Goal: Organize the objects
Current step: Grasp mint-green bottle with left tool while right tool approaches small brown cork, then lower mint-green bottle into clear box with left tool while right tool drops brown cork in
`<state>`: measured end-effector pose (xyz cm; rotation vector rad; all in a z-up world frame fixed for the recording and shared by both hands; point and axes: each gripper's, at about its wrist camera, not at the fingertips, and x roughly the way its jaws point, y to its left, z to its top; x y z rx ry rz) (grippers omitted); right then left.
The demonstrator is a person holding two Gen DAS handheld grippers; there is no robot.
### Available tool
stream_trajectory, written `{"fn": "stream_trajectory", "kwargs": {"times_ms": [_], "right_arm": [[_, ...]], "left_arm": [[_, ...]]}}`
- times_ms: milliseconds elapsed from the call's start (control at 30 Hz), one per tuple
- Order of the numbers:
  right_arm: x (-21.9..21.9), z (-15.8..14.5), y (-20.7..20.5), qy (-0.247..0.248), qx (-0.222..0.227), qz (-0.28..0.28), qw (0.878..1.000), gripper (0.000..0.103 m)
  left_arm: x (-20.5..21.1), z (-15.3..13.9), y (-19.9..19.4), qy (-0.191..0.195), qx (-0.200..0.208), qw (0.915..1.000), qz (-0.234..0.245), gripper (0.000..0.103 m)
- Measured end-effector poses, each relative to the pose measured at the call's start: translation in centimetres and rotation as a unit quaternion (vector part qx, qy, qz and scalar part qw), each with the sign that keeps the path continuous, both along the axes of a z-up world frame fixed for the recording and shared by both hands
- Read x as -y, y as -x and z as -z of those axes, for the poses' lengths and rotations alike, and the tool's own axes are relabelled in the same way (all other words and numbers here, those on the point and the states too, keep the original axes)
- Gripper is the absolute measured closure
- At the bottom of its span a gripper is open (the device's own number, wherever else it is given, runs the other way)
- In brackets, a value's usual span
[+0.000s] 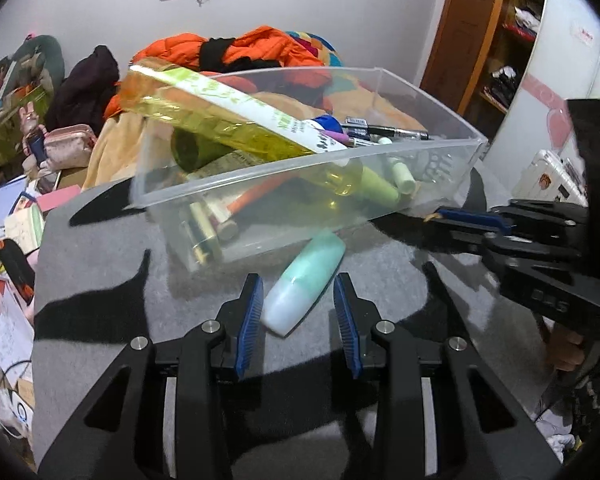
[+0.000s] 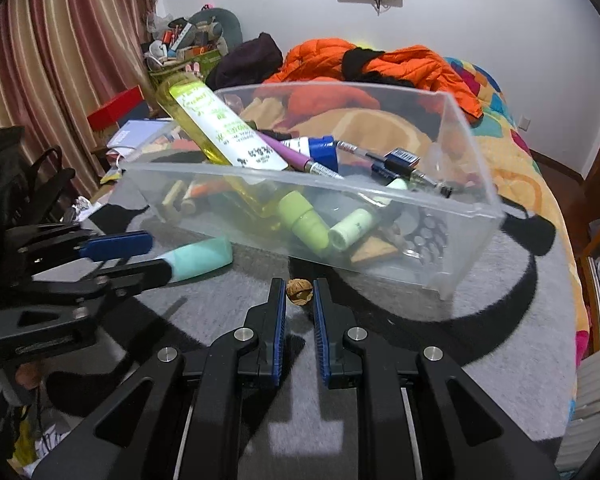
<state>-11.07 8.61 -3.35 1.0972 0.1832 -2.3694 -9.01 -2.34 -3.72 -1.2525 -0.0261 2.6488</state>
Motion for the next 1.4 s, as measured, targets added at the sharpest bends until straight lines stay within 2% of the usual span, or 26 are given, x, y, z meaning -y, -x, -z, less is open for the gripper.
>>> {"fn": "stream_trajectory", "kwargs": {"times_ms": [233, 300, 333, 400, 600, 933, 1233, 1400], "right_arm": [[-0.9, -1.0, -0.9, 0.016, -0.004, 0.001, 1.0, 0.091], [-1.0, -1.0, -1.3, 0.017, -0.005, 0.001, 1.0, 0.091], [-1.1, -1.1, -1.3, 0.018, -0.005, 0.002, 1.0, 0.091], [-1.3, -1.1, -1.2, 0.019, -0.006, 0.003, 1.0, 0.091], [-1.7, -1.6, -1.6, 0.029, -0.011, 0.005, 1.0, 0.091], [-2.2, -3.7, -1.8, 0.047, -0.035, 0.013, 0.998, 0.091], [-2.2, -6.7, -0.6, 0.058, -0.073, 0.022, 0.995, 0.091], [-1.9, -7.6, 0.8, 0.059, -0.086, 0.029, 0.994, 0.091]], "left_arm": [[-2.1, 1.7, 2.4, 0.035, 0.016, 0.9991, 0.019, 0.067], [-2.6, 1.8, 2.1, 0.047, 0.009, 0.9985, 0.026, 0.071], [-2.8, 1.8, 1.9, 0.049, 0.007, 0.9984, 0.029, 0.078], [-3.1, 1.8, 1.4, 0.054, 0.003, 0.9981, 0.029, 0.079], [-2.3, 1.3, -0.4, 0.039, -0.003, 0.999, 0.021, 0.079], [0.0, -3.2, -2.9, -0.004, -0.062, 0.998, -0.013, 0.079], [0.7, -7.4, -1.6, -0.01, -0.117, 0.9925, -0.033, 0.079], [1.3, -8.7, -0.1, -0.007, -0.135, 0.9899, -0.043, 0.079]]}}
